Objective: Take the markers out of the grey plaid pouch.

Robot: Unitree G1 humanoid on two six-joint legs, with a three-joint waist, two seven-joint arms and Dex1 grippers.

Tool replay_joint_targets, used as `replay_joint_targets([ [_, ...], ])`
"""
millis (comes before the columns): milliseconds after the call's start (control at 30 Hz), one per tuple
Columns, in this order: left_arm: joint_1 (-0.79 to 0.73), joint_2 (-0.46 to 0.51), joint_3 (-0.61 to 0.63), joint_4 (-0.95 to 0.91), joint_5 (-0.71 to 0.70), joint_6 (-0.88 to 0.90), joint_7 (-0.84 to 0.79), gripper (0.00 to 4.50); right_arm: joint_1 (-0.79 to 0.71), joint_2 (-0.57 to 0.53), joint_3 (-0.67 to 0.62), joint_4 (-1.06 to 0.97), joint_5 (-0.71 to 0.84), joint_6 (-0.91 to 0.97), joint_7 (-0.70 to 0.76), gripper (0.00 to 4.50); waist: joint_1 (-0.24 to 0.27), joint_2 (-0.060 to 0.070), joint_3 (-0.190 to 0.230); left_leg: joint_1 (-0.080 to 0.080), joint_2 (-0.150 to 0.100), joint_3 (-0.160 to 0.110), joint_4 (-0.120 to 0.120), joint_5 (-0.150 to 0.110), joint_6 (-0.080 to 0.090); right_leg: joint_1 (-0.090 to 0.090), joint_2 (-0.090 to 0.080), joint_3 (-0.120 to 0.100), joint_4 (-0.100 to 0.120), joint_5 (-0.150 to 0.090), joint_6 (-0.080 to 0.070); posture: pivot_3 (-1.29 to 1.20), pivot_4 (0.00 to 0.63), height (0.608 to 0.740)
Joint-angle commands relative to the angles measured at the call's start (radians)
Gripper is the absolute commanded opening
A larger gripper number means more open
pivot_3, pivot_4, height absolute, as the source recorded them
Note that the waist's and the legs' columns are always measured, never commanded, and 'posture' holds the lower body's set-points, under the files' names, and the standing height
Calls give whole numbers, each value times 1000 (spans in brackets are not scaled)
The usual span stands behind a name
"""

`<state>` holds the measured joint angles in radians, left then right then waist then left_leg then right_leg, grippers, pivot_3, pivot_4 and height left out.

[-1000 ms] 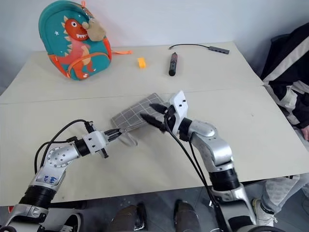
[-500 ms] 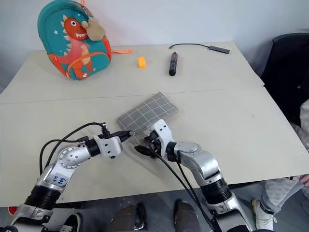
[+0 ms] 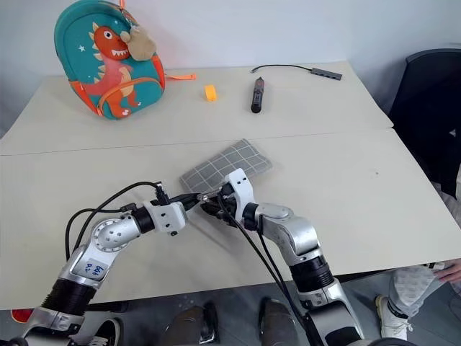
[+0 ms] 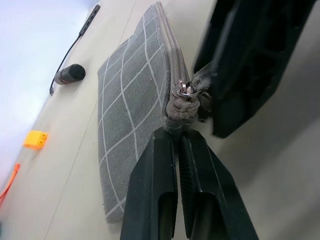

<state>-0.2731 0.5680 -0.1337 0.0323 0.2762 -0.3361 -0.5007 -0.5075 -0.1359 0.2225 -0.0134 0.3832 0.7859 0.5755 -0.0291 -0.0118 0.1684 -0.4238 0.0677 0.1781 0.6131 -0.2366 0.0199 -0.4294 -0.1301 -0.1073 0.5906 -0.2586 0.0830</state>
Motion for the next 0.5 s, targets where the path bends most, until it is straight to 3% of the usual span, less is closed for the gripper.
replay_joint_targets([
  [33, 5, -1, 32, -41, -39, 0, 10, 0, -6, -42, -24, -72, 15, 2, 26, 58, 0, 0, 0, 0, 0, 0, 0, 0, 0, 0, 0, 0, 0, 0, 0, 0, 150, 740],
  [167, 15, 13, 53, -18, -112, -30, -22, 0, -22, -121, -38, -115, 35, 16, 83, 58, 0, 0, 0, 0, 1, 0, 0, 0, 0, 0, 0, 0, 0, 0, 0, 0, 150, 740],
  [500, 76, 39, 112, -33, -320, -94, -137, 0, -88, -193, -76, -27, 2, -61, 109, 58, -1, 0, 0, 0, 1, 0, 1, 0, 0, 0, 1, 0, 1, 0, 0, 0, 150, 740],
])
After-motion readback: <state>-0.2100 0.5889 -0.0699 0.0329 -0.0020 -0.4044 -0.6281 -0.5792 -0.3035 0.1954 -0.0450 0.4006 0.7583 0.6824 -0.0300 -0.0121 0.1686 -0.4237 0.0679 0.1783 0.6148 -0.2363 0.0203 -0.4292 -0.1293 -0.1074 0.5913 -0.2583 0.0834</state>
